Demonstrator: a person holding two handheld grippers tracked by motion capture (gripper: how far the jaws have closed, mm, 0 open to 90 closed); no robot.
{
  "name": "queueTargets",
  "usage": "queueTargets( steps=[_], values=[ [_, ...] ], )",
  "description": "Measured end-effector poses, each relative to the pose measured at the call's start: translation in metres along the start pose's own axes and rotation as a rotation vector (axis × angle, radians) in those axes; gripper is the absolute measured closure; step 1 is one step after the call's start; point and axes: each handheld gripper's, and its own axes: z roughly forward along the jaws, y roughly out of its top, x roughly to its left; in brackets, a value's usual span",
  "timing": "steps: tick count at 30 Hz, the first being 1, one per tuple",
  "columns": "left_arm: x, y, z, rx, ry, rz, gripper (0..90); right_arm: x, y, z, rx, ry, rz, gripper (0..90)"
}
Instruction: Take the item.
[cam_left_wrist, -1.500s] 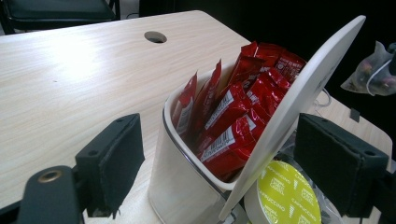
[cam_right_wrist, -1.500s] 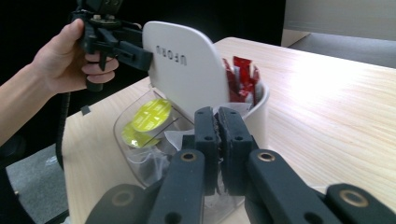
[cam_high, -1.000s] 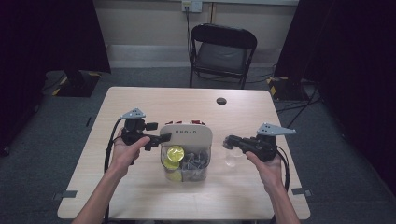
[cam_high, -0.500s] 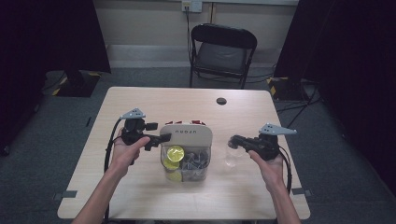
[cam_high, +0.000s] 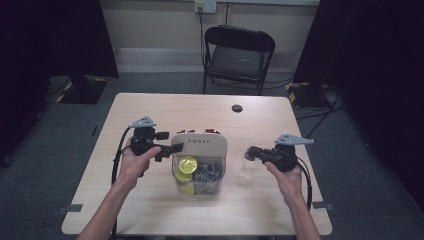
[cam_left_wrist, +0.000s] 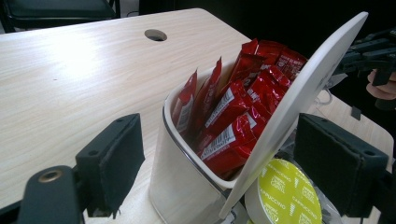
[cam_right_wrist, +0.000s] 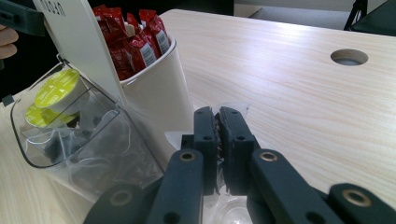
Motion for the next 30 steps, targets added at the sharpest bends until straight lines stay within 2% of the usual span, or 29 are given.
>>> queueTargets(
  steps=[4,8,11,18,22,27,29,30],
  values=[
    [0.0,0.0,0.0002,0.0,-0.001,-0.001,15.9,-0.0014,-0.0011,0.0003,0.001,-0.004,0.0,85.6],
    [-0.0004,0.0,0.0003,-0.001,0.001,-0.002,15.9,-0.0029,-0.0044,0.0019,0.015,-0.018,0.003,80.1],
    [-0.0004,0.0,0.0002,-0.001,0.001,-0.001,16.1,-0.0038,-0.0049,0.0019,0.017,-0.023,0.009,79.2],
    [-0.0003,-0.0001,-0.0002,0.001,0.002,-0.002,16.1,-0.0043,-0.0051,0.002,0.019,-0.04,0.009,69.9],
    [0.0003,0.0,-0.0002,0.003,-0.001,0.002,16.1,-0.0038,-0.0048,0.0017,0.015,-0.048,0.014,63.0],
    [0.0006,0.0001,0.0007,0.003,-0.002,-0.003,15.6,-0.0032,-0.0049,-0.0013,0.006,-0.064,0.034,47.7],
    [0.0008,-0.0001,0.0013,0.004,-0.007,-0.005,15.5,-0.003,-0.0051,-0.0034,0.003,-0.072,0.034,45.1],
    [0.0005,0.0,0.0013,0.005,-0.006,-0.003,15.5,-0.0033,-0.0053,-0.006,-0.005,-0.079,0.037,38.4]
  ],
)
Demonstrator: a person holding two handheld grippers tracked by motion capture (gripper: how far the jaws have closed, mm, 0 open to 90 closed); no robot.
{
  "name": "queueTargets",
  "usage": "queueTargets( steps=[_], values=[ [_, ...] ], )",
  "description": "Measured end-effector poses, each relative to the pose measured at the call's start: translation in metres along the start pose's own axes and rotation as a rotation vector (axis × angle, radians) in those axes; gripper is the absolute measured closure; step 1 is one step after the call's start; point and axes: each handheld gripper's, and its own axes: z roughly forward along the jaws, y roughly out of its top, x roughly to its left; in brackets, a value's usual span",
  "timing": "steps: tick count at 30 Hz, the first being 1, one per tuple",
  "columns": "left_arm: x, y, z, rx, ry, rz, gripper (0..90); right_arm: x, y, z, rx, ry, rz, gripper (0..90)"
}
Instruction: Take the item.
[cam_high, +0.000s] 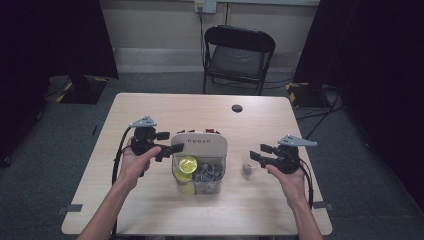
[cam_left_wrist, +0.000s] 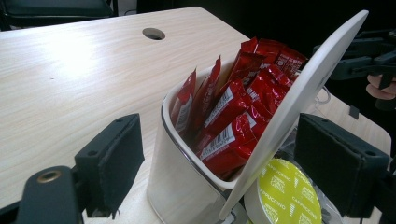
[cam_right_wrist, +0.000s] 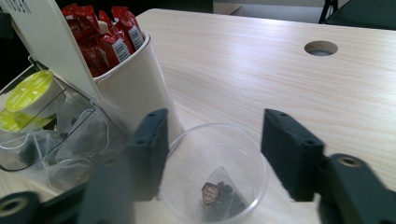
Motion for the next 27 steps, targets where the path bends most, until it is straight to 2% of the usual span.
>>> queueTargets(
  steps=[5,9,17,22,27],
  values=[
    [0.0,0.0,0.0,0.0,-0.001,-0.002,15.5,0.0,-0.003,-0.004,0.013,-0.007,-0.003,34.1],
    [0.0,0.0,0.0,0.002,0.001,0.001,15.5,0.001,-0.01,-0.009,0.024,-0.013,0.014,29.6],
    [0.001,0.0,-0.003,0.003,0.012,0.001,15.6,0.007,-0.024,-0.017,0.055,-0.017,0.002,24.5],
    [0.0,0.0,-0.005,0.002,0.017,0.0,16.2,0.009,-0.043,-0.017,0.12,-0.037,-0.001,19.2],
    [-0.002,0.001,-0.007,-0.01,0.024,0.002,17.8,0.003,-0.063,-0.011,0.185,-0.058,0.007,15.9]
  ],
)
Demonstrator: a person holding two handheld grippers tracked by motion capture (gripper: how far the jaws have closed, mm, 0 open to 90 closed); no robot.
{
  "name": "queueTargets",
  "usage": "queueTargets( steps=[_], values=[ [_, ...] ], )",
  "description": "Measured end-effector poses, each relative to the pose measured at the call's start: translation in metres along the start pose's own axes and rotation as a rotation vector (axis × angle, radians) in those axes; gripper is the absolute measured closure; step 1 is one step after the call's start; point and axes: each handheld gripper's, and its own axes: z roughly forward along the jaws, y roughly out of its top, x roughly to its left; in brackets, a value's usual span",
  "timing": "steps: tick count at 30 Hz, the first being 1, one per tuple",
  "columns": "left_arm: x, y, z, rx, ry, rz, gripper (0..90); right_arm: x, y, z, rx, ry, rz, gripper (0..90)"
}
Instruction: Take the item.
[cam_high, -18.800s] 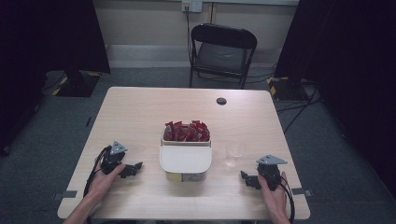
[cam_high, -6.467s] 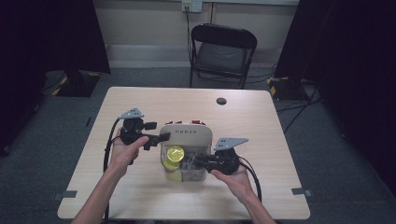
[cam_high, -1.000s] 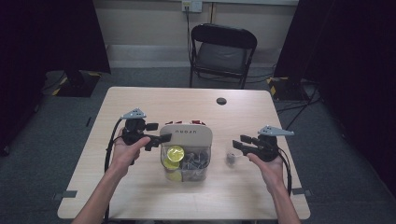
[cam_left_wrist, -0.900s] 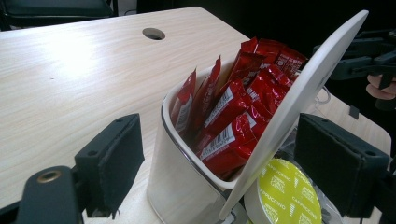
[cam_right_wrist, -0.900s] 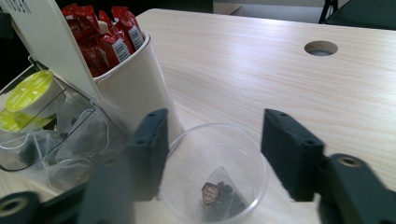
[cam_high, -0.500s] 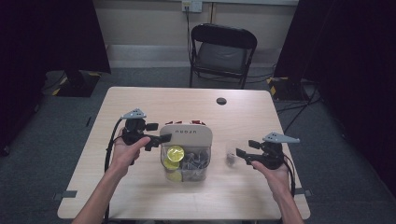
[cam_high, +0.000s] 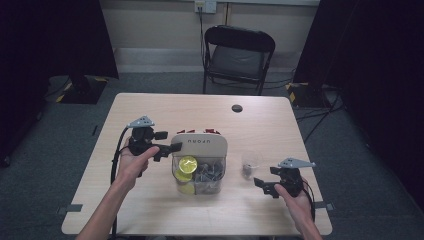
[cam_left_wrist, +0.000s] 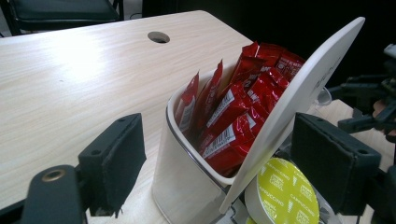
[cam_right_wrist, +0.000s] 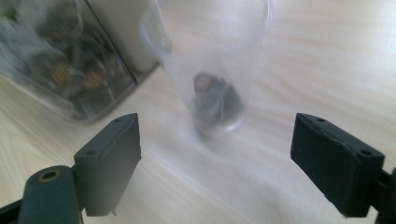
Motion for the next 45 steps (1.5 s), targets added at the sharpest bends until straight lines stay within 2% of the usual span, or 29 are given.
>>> queueTargets(
  steps=[2,3,7,13,14,15,21,25,27,29,32,40,45],
  values=[
    [0.001,0.0,0.0,0.001,-0.007,-0.005,17.6,-0.001,-0.005,0.005,0.021,-0.006,0.005,15.9],
    [0.001,0.0,0.0,-0.001,-0.005,-0.002,17.7,-0.002,-0.009,0.01,0.05,-0.018,-0.004,16.0],
    [-0.001,0.0,-0.002,-0.002,-0.006,0.006,18.1,-0.003,-0.013,0.015,0.071,-0.03,-0.014,15.7],
    [0.003,0.0,-0.005,-0.019,-0.022,-0.007,18.1,-0.007,-0.019,0.024,0.112,-0.08,-0.02,15.8],
    [0.004,0.0,-0.007,-0.017,-0.02,-0.003,18.1,-0.007,-0.019,0.024,0.112,-0.08,-0.02,15.8],
    [0.005,0.001,-0.008,-0.02,-0.019,-0.006,18.1,-0.007,-0.02,0.026,0.114,-0.102,-0.027,16.1],
    [0.003,0.007,-0.02,-0.051,-0.035,0.007,18.1,-0.008,-0.023,0.027,0.116,-0.114,-0.037,15.9],
    [0.005,0.009,-0.027,-0.071,-0.027,0.0,18.1,-0.007,-0.026,0.027,0.101,-0.124,-0.053,15.8],
    [0.008,0.009,-0.03,-0.077,-0.016,-0.004,18.2,-0.006,-0.03,0.029,0.083,-0.149,-0.093,15.7],
    [0.01,0.009,-0.033,-0.085,-0.015,-0.009,18.2,-0.005,-0.031,0.029,0.078,-0.157,-0.103,14.9],
    [0.013,0.009,-0.036,-0.081,-0.005,0.002,19.1,-0.006,-0.032,0.029,0.067,-0.156,-0.1,14.8],
    [0.021,0.01,-0.041,-0.108,0.02,-0.027,19.2,-0.006,-0.032,0.029,0.067,-0.156,-0.1,14.8],
    [0.028,0.008,-0.039,-0.129,0.046,-0.049,19.9,-0.006,-0.032,0.029,0.067,-0.156,-0.101,14.8]
  ],
)
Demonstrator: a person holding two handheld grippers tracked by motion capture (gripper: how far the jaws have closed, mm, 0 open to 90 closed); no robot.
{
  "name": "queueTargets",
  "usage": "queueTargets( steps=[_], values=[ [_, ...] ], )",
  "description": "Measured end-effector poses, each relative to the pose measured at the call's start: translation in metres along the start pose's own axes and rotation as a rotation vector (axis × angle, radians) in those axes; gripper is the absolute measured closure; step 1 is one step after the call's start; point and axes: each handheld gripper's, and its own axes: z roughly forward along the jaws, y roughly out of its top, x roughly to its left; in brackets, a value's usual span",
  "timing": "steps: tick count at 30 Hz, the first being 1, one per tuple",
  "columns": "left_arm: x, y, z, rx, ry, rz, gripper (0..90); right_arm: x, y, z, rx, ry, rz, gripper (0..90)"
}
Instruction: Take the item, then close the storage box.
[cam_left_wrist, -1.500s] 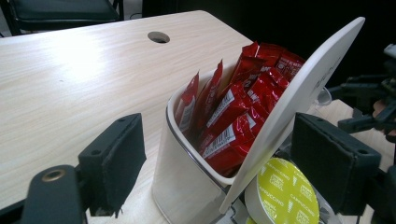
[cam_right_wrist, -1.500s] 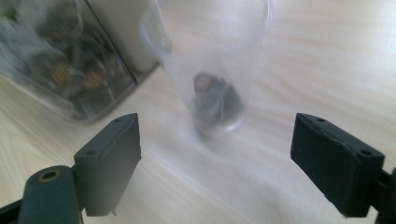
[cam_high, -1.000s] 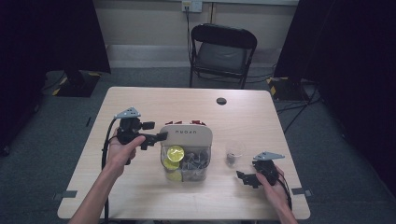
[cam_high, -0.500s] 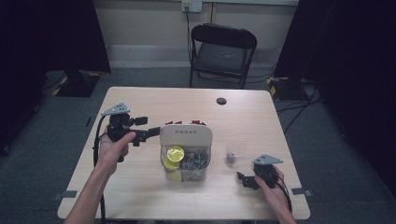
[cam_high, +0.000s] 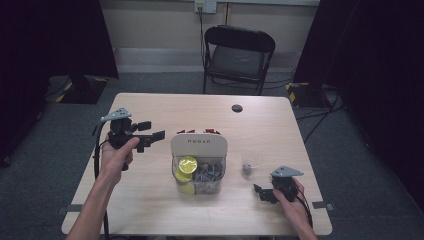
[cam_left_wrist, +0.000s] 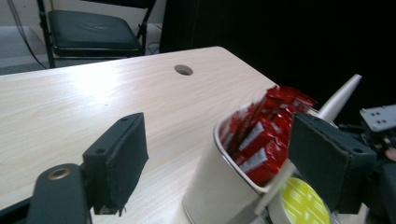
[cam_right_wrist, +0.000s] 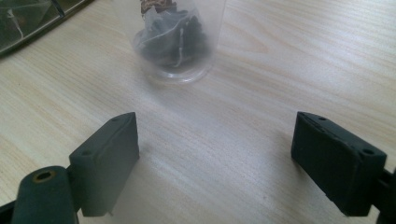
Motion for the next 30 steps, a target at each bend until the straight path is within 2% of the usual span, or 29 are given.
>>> queueTargets(
  steps=[11,13,17,21,30],
  values=[
    [0.002,-0.004,0.021,0.04,0.028,-0.011,20.3,0.0,0.0,0.0,-0.001,0.002,-0.003,14.7],
    [0.003,-0.005,0.025,0.045,0.023,-0.023,20.2,0.0,0.0,0.0,-0.001,0.002,-0.003,14.7],
    [0.002,-0.006,0.031,0.058,0.02,-0.018,20.2,0.0,0.0,0.0,-0.001,0.002,-0.003,14.7],
    [-0.002,-0.006,0.031,0.063,0.001,-0.01,20.2,0.0,-0.001,-0.001,0.0,0.001,-0.004,14.7],
    [-0.005,-0.004,0.03,0.048,-0.005,-0.011,20.4,0.0,-0.001,-0.001,0.0,0.004,-0.005,14.7]
  ],
)
